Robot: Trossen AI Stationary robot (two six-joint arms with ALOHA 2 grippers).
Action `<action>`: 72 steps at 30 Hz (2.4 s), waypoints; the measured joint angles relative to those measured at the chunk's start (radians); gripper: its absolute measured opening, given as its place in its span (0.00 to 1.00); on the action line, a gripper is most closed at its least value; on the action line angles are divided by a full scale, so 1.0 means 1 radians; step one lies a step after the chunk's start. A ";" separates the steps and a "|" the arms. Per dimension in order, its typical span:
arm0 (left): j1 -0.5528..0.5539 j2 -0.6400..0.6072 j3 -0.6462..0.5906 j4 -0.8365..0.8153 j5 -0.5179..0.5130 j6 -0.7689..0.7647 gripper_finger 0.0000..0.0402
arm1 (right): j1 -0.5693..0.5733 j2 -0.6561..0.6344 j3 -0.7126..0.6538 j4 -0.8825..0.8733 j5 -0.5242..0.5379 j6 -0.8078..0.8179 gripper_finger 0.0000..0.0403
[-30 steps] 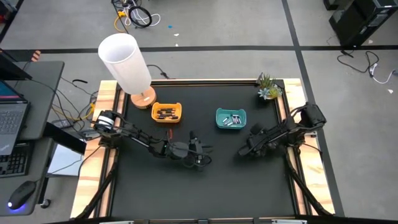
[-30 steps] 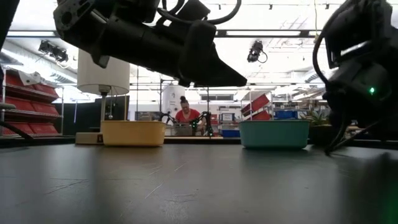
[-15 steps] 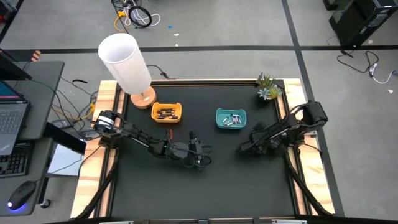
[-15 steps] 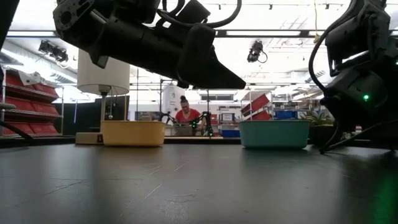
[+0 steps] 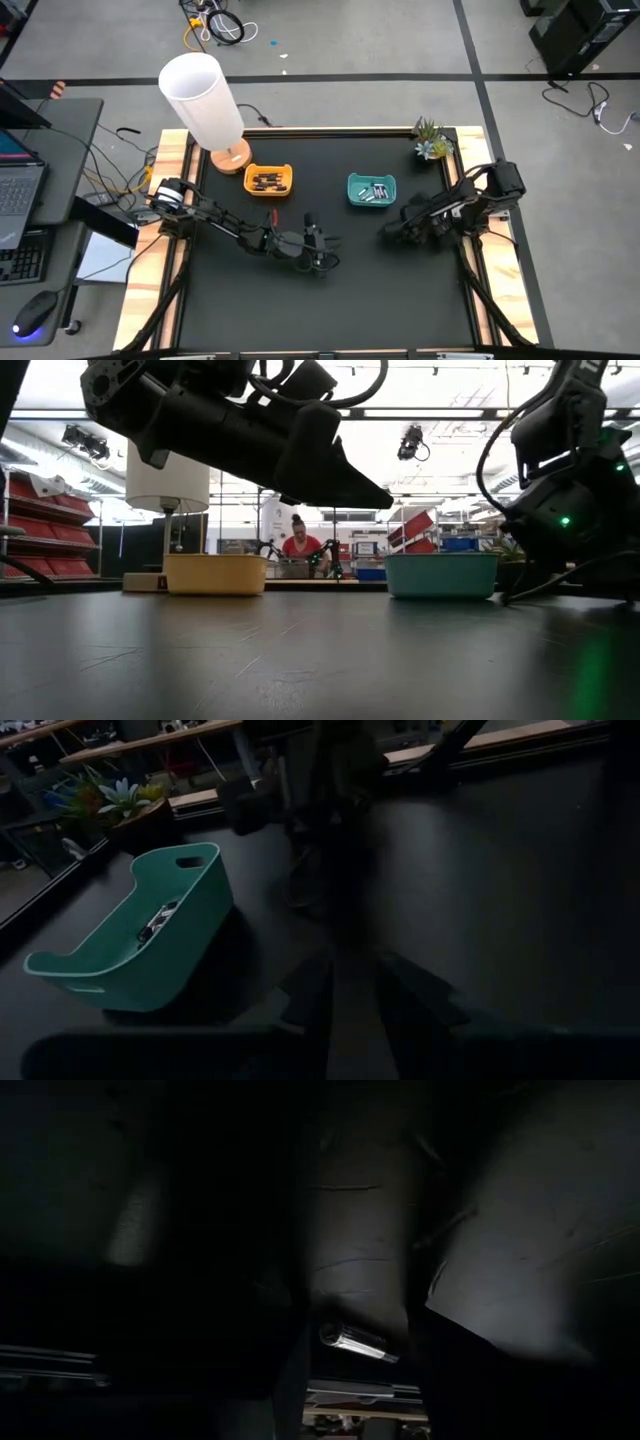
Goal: Sort batteries
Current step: Put the silver battery into the blue bin
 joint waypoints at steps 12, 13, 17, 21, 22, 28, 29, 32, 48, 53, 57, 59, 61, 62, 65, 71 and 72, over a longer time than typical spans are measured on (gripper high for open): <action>0.000 0.000 0.000 -0.002 0.000 0.000 0.22 | -0.025 0.003 0.068 -0.072 -0.020 -0.010 0.37; 0.000 0.000 0.000 -0.001 0.000 0.000 0.22 | -0.025 0.003 0.068 -0.076 -0.019 -0.009 0.37; 0.000 0.000 0.000 -0.001 0.001 0.000 0.22 | -0.025 0.003 0.068 -0.078 -0.020 -0.004 0.37; 0.000 0.000 0.000 -0.004 0.003 0.000 0.22 | -0.028 0.003 0.068 -0.079 -0.022 0.009 0.38; -0.001 0.000 0.000 -0.004 0.003 0.000 0.22 | -0.029 0.003 0.068 -0.080 -0.023 0.011 0.38; -0.002 0.000 0.000 -0.006 0.014 -0.001 0.22 | -0.069 0.008 0.062 -0.090 0.020 0.116 0.37; -0.002 0.000 0.000 -0.006 0.014 -0.001 0.22 | -0.078 0.012 0.062 -0.090 0.026 0.119 0.37; -0.004 0.000 0.000 -0.007 0.014 -0.001 0.22 | -0.109 0.022 0.062 -0.090 0.024 0.121 0.38; -0.021 -0.022 0.001 -0.034 0.013 0.002 0.22 | -0.155 0.029 0.046 -0.028 -0.058 0.016 0.38; -0.021 -0.039 0.001 -0.051 0.006 0.009 0.22 | -0.115 0.027 0.101 -0.037 -0.084 0.045 0.38; -0.021 -0.039 0.001 -0.041 0.005 0.023 0.22 | -0.103 0.017 0.173 -0.069 -0.084 0.107 0.38; -0.021 -0.039 0.001 -0.040 0.005 0.022 0.22 | -0.104 0.015 0.193 -0.097 -0.061 0.136 0.39; -0.021 -0.039 0.001 -0.046 0.005 0.022 0.22 | -0.120 0.014 0.201 -0.130 -0.056 0.177 0.41; -0.021 -0.039 0.001 -0.046 0.005 0.022 0.22 | -0.130 0.014 0.201 -0.157 -0.057 0.205 0.43; -0.024 -0.039 0.001 -0.049 0.005 0.021 0.22 | -0.163 0.014 0.209 -0.232 -0.062 0.253 0.52; -0.027 -0.040 0.001 -0.055 0.006 0.022 0.22 | -0.222 0.014 0.213 -0.232 -0.062 0.275 0.71; -0.027 -0.040 0.001 -0.058 0.006 0.022 0.22 | -0.230 0.014 0.213 -0.232 -0.062 0.274 0.74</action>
